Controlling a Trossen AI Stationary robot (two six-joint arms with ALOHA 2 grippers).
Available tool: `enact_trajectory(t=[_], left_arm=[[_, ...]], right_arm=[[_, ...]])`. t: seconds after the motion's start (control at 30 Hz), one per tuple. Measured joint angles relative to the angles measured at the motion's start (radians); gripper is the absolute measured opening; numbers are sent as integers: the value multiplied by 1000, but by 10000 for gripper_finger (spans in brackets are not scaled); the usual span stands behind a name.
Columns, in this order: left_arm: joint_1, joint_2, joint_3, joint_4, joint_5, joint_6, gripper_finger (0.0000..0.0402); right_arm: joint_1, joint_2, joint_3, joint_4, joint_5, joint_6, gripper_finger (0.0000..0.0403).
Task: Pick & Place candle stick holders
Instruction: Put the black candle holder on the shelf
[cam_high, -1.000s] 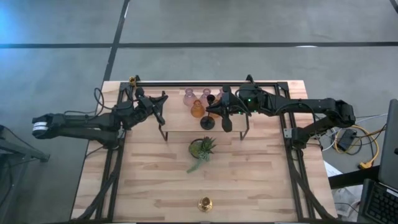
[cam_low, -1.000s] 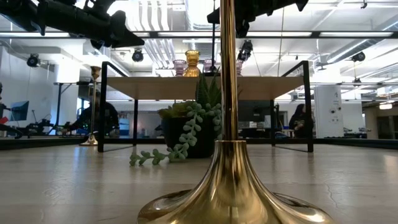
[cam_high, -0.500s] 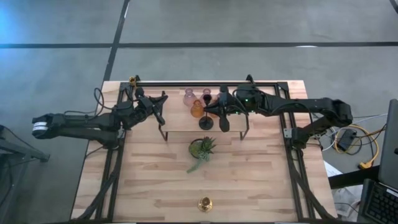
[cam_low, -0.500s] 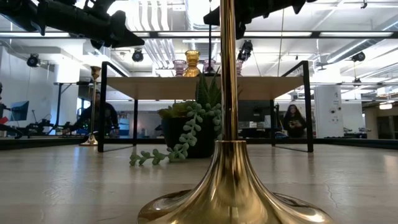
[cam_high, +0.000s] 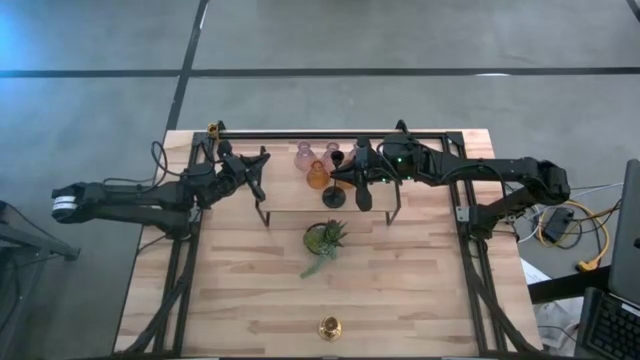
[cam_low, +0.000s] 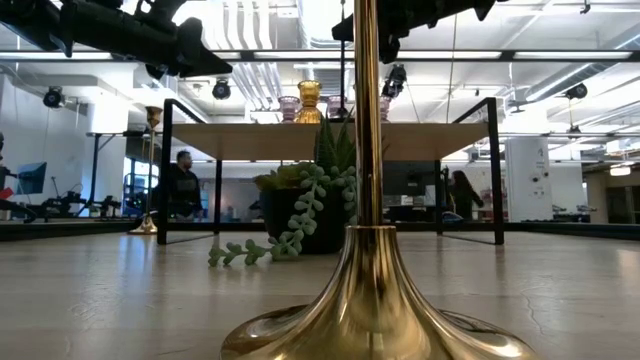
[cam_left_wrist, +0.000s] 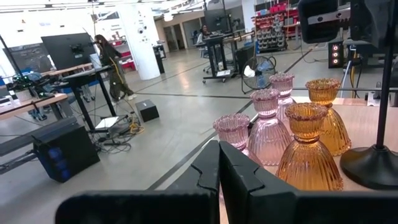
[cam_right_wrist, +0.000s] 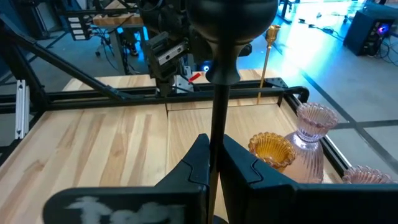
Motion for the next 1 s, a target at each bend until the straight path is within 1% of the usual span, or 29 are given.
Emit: enact_trajectory(t=[0.5,1.0], left_arm=[[0,0,0,1,0,0,7],[0,0,0,0,0,0,7]], right_arm=[[-3,9,0,8,-27,-11,8],[-4,12,2,23,-21,11,8]])
